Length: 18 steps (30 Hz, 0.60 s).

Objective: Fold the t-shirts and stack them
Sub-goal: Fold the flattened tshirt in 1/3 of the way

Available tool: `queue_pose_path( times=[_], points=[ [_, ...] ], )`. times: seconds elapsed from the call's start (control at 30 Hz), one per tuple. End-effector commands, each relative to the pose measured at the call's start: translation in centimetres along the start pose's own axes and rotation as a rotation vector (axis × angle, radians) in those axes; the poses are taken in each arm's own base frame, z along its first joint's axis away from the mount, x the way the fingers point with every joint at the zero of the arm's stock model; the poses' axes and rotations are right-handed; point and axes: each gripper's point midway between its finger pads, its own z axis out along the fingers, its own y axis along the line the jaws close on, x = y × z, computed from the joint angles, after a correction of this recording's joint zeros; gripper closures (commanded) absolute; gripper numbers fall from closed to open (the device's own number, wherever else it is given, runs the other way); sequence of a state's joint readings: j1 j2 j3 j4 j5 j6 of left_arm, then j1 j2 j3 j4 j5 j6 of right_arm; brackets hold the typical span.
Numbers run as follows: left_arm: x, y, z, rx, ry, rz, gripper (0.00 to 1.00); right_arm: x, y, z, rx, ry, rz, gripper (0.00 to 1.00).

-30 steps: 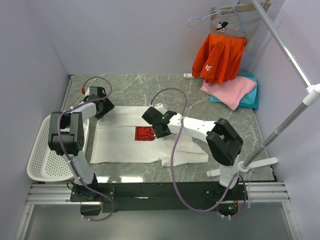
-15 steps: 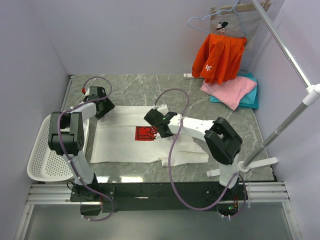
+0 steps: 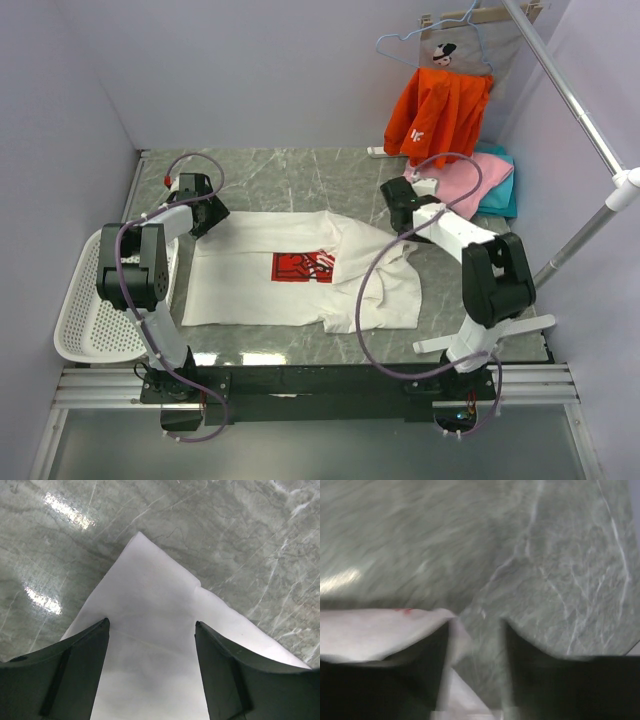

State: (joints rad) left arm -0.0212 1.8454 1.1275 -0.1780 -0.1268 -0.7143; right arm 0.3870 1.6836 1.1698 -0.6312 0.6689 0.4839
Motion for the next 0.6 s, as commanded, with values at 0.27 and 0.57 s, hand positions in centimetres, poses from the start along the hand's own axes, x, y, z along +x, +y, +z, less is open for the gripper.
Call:
queue_pose_path(
  times=[0.27, 0.57],
  points=[
    [2.4, 1.1, 1.0, -0.034, 0.086, 0.031, 0.25, -2.6, 6.2, -2.9, -0.356, 0.040, 0.088, 0.29],
    [2.7, 1.0, 1.3, -0.027, 0.094, 0.030, 0.26, 4.0, 10.7, -7.7, -0.761, 0.233, 0.276, 0.33]
  ],
)
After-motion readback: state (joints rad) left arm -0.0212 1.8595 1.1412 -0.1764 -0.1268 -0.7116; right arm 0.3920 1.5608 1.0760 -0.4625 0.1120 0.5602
